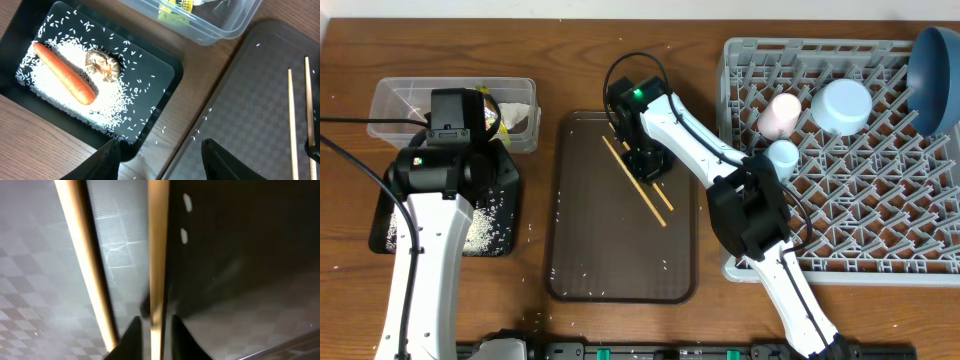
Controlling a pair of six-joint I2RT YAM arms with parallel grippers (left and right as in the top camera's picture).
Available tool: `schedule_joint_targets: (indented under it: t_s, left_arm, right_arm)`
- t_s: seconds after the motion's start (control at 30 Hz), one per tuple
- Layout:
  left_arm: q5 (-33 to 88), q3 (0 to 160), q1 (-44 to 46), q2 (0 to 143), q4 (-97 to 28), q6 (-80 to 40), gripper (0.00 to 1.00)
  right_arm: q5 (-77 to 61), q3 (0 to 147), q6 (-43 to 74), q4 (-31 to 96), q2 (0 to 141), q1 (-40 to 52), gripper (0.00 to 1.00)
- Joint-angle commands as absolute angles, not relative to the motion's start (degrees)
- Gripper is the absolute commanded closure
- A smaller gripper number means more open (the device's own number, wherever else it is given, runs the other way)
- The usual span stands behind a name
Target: Sort waste into correct bins and load items into the dishwasher rack
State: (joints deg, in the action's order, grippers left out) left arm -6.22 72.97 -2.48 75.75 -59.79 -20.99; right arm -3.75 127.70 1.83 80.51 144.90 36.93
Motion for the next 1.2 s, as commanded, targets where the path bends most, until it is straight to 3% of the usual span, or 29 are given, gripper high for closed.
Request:
schedule_joint_targets:
  t_s: [0.0,0.1,0.2,0.33,0.5,0.87,1.17]
  left_arm:
    - [-6.7,73.2,-2.7,76.0,-60.0,-21.3,0.46]
    - [-6.7,73.2,-2.7,76.0,-60.0,-21.3,0.46]
    - [-6.7,73.2,-2.7,76.0,-60.0,-21.3,0.46]
    - [-6.7,73.2,-2.7,76.0,-60.0,-21.3,0.46]
    - [-6.7,73.2,-2.7,76.0,-60.0,-21.3,0.46]
    - [-6.7,73.2,-2.7,76.0,-59.9,-21.3,0.46]
    - [-6.7,73.2,-2.7,76.0,-59.9,-21.3,0.46]
  right_arm:
    - [-3.2,127.2,-0.2,79.4,144.0,36.7,0.82]
    - [-3.2,126.6,-1.0,77.3,144.0,36.9,0.71]
    - [-3.2,124.9,-1.0,75.2,144.0,37.1,0.71]
    - [-3.2,121.0,-0.9,73.5,144.0,37.2,0.78]
    - [-3.2,118.4,-0.9,73.3,144.0,37.2,0.98]
    - [-3.3,121.7,0.0,74.9,144.0,36.6,0.99]
    - [-3.3,139.3,0.2,85.3,144.0,35.5,0.99]
